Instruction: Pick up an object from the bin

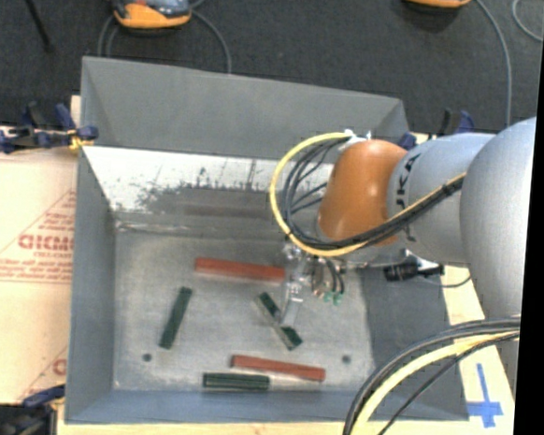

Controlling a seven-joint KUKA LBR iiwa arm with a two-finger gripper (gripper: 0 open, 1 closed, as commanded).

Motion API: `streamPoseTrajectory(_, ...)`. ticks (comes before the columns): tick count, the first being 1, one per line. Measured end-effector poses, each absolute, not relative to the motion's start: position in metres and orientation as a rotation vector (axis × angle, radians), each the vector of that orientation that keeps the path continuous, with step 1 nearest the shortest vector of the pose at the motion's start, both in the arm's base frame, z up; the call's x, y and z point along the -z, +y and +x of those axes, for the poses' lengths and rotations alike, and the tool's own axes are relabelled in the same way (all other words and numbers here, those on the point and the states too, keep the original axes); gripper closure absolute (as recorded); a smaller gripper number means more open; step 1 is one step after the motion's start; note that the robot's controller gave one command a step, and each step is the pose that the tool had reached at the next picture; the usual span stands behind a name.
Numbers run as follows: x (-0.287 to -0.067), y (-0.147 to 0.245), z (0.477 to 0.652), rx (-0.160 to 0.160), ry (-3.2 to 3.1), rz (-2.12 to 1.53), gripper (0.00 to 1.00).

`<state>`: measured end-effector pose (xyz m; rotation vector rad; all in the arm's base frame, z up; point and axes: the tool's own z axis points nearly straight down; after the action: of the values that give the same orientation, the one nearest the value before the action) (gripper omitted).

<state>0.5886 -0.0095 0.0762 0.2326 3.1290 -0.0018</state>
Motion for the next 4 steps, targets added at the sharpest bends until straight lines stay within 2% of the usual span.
streamPoseTrajectory(1, -0.071, -0.01, 0.589, 0.001, 3.13, 0.228, 0.0)
streamPoseTrajectory(2, -0.075, 0.025, 0.636, -0.002, 3.122, 0.207, 1.0)
streamPoseTrajectory(3, -0.072, 0.025, 0.635, 0.0, 3.127, 0.205, 0.0)
streamPoseTrajectory(4, -0.072, 0.025, 0.635, 0.001, 3.128, 0.204, 0.0)
